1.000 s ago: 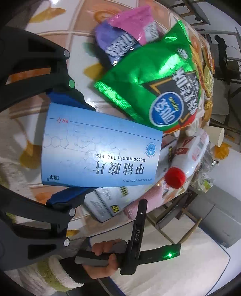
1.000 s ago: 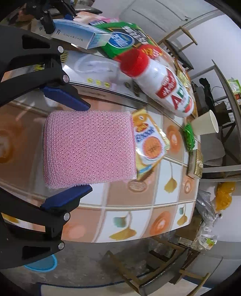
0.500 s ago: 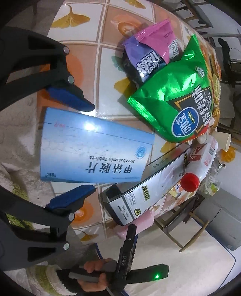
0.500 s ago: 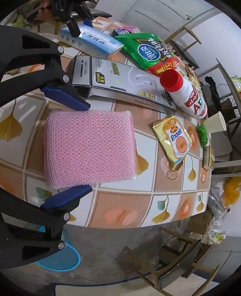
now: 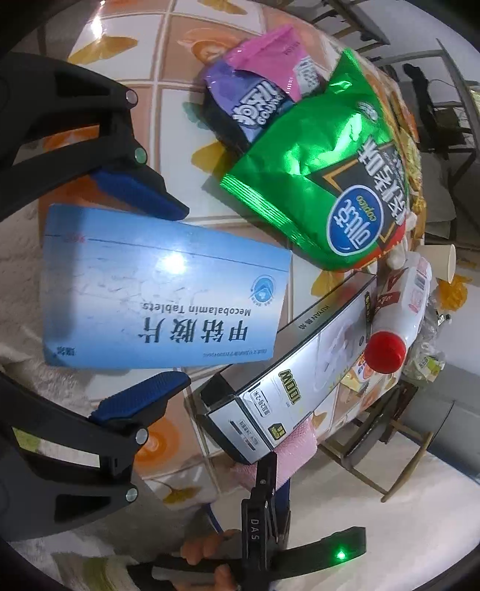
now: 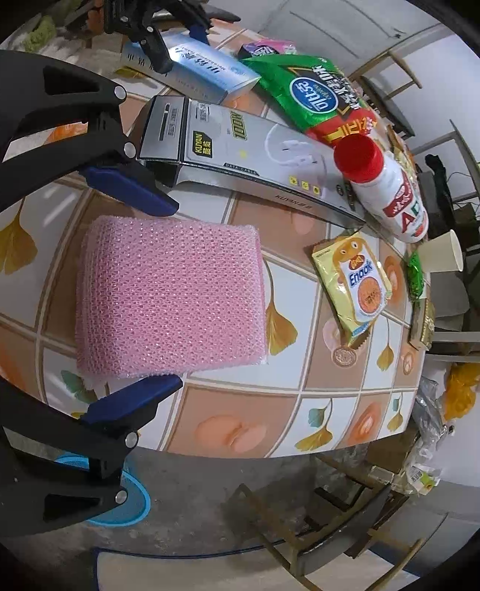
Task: Collect trash
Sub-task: 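Lift the pink sponge with the right gripper while the left gripper grasps the blue medicine box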
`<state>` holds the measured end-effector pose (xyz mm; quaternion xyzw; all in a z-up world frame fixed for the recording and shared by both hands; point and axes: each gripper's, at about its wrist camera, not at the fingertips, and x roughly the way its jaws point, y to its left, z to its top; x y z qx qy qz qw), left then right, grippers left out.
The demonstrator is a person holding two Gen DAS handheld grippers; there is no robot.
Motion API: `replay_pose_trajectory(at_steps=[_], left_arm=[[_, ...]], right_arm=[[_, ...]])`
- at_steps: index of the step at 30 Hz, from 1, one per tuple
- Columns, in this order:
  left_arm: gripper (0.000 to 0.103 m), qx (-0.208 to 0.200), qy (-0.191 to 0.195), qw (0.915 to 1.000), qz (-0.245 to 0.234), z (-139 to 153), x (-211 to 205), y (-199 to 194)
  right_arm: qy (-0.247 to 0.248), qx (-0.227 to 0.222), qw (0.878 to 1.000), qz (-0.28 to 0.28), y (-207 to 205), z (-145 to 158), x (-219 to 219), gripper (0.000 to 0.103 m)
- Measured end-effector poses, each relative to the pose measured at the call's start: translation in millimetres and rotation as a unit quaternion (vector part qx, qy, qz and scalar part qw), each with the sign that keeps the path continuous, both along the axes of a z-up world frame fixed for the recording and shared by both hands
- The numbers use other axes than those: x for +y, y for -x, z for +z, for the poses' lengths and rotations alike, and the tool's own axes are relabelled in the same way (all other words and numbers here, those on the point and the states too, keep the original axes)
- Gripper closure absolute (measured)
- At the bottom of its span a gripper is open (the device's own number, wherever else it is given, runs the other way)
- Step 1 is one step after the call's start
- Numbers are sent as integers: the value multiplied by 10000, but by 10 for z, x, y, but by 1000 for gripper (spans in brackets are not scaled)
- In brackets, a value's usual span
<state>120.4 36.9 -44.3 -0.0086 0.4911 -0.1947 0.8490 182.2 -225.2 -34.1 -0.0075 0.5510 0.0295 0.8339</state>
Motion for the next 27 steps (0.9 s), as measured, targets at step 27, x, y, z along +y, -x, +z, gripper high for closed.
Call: replay_pose_trajectory(at_steps=[27], left_arm=[[34,-288,-150,9994,91,79,9,-8]], right_arm=[[-290,-74,9991,-309,26,-63,-143,24]])
